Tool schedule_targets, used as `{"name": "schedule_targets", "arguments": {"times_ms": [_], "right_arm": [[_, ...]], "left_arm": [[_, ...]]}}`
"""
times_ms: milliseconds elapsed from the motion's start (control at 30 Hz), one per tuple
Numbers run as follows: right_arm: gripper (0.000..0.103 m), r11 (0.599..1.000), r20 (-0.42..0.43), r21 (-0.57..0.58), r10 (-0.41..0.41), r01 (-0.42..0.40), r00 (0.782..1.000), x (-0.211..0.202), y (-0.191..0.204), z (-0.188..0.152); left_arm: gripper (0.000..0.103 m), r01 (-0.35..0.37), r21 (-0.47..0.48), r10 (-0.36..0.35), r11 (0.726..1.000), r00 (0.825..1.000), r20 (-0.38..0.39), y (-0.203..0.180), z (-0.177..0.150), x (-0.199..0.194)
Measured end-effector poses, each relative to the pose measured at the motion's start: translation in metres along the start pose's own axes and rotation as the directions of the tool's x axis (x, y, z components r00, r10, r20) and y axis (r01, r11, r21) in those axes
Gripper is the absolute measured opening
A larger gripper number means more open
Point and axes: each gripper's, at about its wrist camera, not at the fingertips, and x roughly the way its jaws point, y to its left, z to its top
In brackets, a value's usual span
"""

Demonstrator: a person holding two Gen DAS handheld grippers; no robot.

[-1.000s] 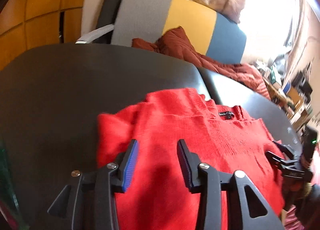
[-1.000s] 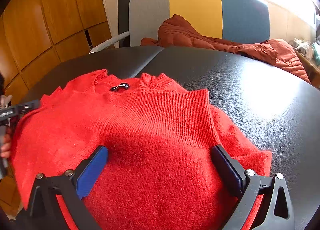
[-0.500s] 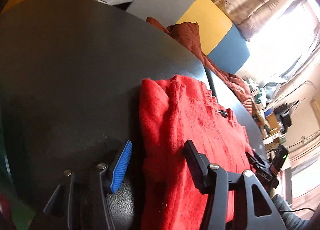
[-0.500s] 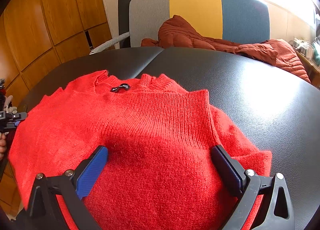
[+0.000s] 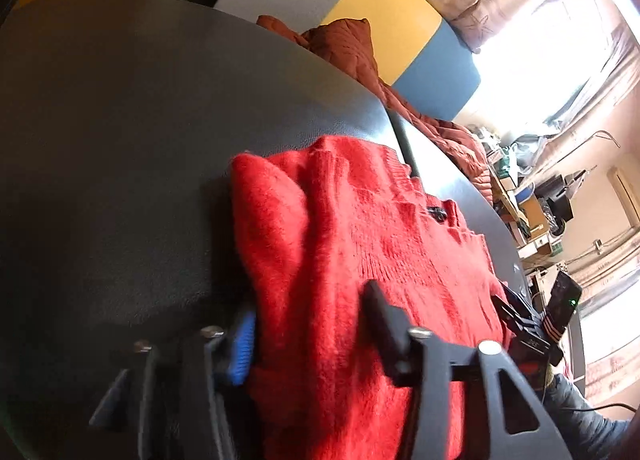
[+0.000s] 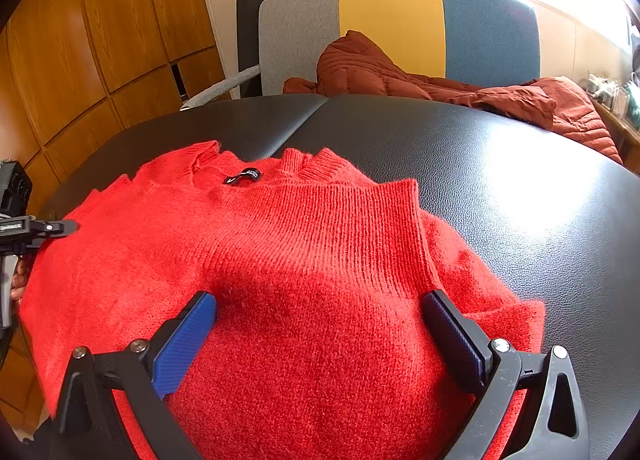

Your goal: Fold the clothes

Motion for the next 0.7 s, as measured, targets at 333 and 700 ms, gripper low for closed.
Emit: {"name": "schedule_targets", "arguments": {"times_ms": [333, 700], "right_arm": [[0.103, 0.996, -0.088, -0.001, 0.090, -0.091, 0.992, -0.002, 0.002, 0.014], [0.089, 0.895, -0.292, -0.219, 0.319, -0.388, 0.901, -0.039, 0.012, 0.017]], "left_arm": [[0.022, -0.115, -0.044, 0.117, 0.992, 0.992, 0.039, 0.002, 0.028, 0.000], [0.021, -0.068, 0.003, 0.068, 0.998, 0.996, 0.059, -0.039, 0.062, -0.038]]}}
